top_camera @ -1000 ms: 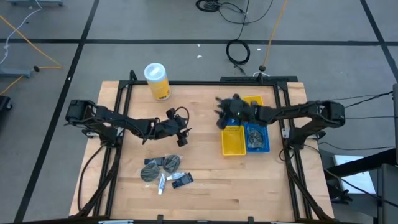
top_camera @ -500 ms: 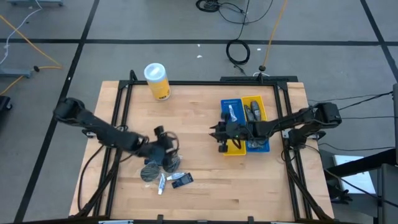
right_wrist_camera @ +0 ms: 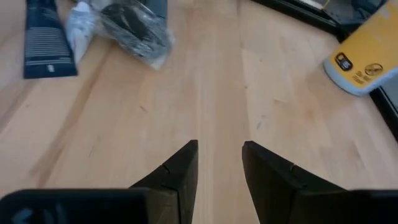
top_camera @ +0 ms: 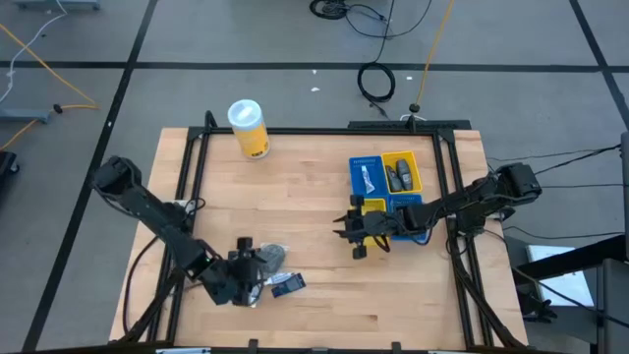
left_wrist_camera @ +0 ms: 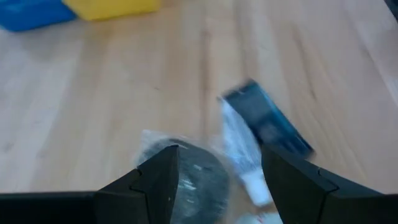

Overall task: Pick & Place Travel size toiletries
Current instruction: Put the black hairbrush into the bottom blue bin

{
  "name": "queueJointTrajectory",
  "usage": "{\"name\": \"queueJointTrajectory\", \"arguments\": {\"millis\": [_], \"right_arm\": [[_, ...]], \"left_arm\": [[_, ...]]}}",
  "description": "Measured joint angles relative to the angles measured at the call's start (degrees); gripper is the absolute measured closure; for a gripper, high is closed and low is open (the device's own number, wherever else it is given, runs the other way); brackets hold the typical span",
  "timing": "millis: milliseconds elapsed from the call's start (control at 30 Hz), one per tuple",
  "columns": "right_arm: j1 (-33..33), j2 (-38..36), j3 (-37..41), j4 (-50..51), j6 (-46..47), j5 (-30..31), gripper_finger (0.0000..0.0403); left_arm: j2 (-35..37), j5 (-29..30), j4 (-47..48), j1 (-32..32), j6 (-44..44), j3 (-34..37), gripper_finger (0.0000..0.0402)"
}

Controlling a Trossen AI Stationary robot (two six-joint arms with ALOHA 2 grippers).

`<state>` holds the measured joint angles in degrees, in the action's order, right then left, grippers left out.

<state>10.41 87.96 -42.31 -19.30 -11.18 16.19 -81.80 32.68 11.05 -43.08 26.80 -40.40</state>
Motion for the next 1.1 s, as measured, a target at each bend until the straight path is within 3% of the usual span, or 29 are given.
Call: {"name": "queueJointTrajectory", "arguments": {"millis": [233, 500, 667, 867, 1100], "right_arm": [[1.2, 0.0, 0.8, -0.7, -0.7, 0.1, 0.0287], [0.9, 0.0, 0.8, -2.2, -3.0, 0.1, 0.0287], [1.0, 0.0, 0.8, -1.3, -1.1, 0.1, 0.0287], [1.0, 0.0, 0.8, -0.6, 1.3, 0.0, 0.0287], [2.0, 0.0, 0.8, -2.3, 2.5, 0.0, 0.0287]], "left_arm": [[-7.4, -1.6, -1.7, -0.1, -8.7, 0.0, 0.0176], [-11.9, -1.0, 0.9, 2.3, -8.6, 0.0, 0.0185], [-13.2, -1.2, 0.6, 4.9, -8.5, 0.0, 0.0246], [-13.0, -1.3, 0.7, 7.1, -8.7, 0.1, 0.0378], [-12.8, 2.4, -3.2, 8.2, -9.4, -0.1, 0.0398]]}}
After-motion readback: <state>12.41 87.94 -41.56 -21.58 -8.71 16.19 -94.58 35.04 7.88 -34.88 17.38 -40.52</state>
